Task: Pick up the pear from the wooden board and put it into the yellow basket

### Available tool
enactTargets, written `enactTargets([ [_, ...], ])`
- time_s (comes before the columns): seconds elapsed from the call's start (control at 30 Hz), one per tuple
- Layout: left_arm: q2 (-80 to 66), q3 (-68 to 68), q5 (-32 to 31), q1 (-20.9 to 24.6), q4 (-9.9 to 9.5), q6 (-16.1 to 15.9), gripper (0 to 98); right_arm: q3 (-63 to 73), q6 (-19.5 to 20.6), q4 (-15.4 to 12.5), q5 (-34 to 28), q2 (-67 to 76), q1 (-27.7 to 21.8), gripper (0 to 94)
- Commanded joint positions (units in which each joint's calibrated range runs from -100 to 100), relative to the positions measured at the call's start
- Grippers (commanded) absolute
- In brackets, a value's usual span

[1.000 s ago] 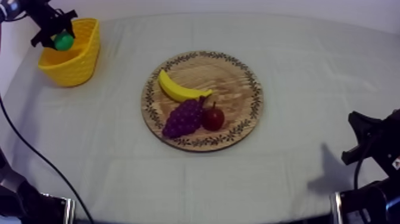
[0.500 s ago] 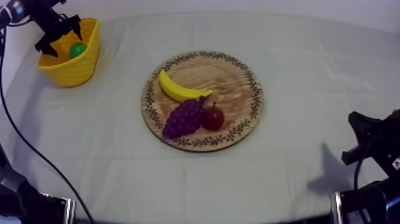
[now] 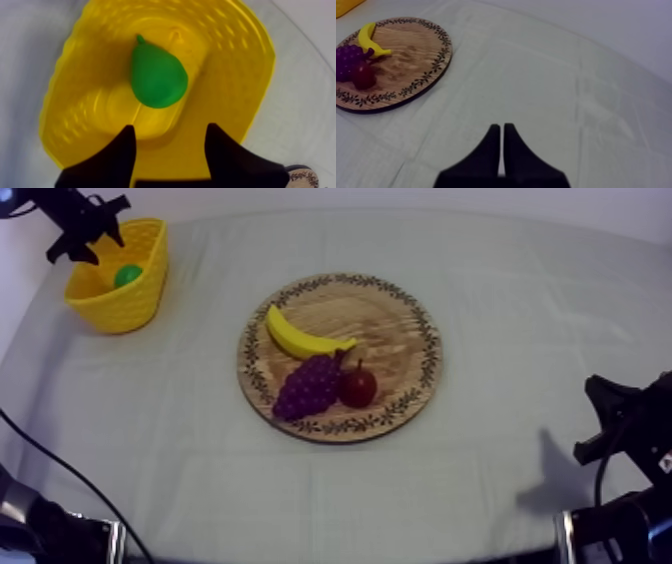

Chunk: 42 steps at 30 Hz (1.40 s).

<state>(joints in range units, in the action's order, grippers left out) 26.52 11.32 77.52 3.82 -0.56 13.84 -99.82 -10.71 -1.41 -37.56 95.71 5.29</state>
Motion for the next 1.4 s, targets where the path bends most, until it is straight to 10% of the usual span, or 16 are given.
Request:
enactTargets([
  [0.0, -4.7, -3.2, -0.3, -0.4, 0.02, 0.1, 39.9, 0.0, 0.0, 0.0, 0.0, 0.0, 0.0, 0.4],
  [1.03, -55.1, -45.9, -11.6, -4.9, 1.06, -3.7, 0.2, 0.0, 0.0, 0.0, 0.0, 0.0, 0.0, 0.4],
  [1.37, -78.4, -65.8, -17.4, -13.2, -3.79, -4.8, 0.1, 0.0, 0.0, 0.0, 0.0, 0.0, 0.0, 0.4],
])
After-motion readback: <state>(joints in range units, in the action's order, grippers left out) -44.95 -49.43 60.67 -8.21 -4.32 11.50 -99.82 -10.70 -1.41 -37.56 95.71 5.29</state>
